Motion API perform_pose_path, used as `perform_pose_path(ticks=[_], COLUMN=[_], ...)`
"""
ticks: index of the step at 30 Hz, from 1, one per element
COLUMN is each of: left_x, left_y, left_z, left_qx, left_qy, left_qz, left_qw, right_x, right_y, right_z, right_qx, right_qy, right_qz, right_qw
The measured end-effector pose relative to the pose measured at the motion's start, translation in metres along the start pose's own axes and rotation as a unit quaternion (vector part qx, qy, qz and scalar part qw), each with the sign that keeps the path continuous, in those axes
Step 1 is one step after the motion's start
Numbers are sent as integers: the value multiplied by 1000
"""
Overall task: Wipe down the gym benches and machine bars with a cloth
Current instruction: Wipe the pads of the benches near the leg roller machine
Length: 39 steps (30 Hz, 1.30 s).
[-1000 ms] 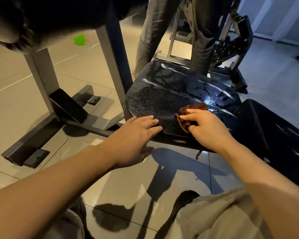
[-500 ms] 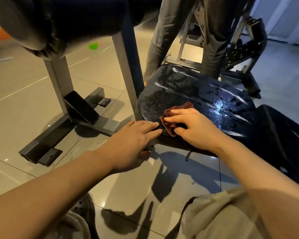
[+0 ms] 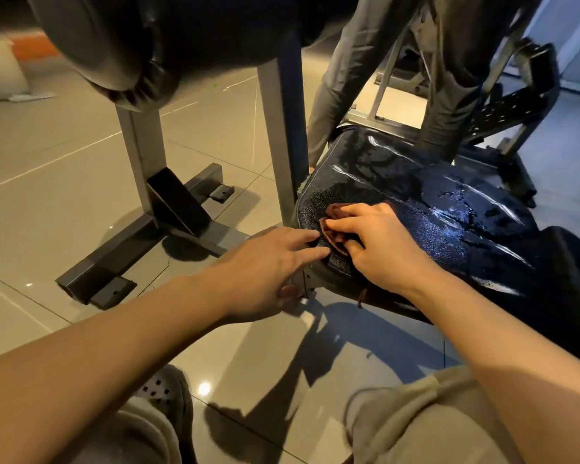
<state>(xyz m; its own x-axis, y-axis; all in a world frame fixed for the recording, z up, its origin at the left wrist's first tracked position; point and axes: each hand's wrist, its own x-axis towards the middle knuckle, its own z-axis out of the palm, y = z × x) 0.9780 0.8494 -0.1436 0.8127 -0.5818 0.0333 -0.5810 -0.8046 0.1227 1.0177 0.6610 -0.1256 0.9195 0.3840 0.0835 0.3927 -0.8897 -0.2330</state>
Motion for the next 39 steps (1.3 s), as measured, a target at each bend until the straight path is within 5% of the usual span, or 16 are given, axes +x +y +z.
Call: perform_pose_path(ticks=[17,39], left_x=[8,52], left_y=[2,70], left_z=[-8,17], left_qx=[-1,3], left_qy=[28,90], left_qz=[-13,88], left_qw=[1000,992], right_x=[-4,-78], right_y=[-2,87], right_z=[12,-14], right_qx=[21,10], right_qy=[42,58], right_qz=[-25,158], right_qw=[999,986])
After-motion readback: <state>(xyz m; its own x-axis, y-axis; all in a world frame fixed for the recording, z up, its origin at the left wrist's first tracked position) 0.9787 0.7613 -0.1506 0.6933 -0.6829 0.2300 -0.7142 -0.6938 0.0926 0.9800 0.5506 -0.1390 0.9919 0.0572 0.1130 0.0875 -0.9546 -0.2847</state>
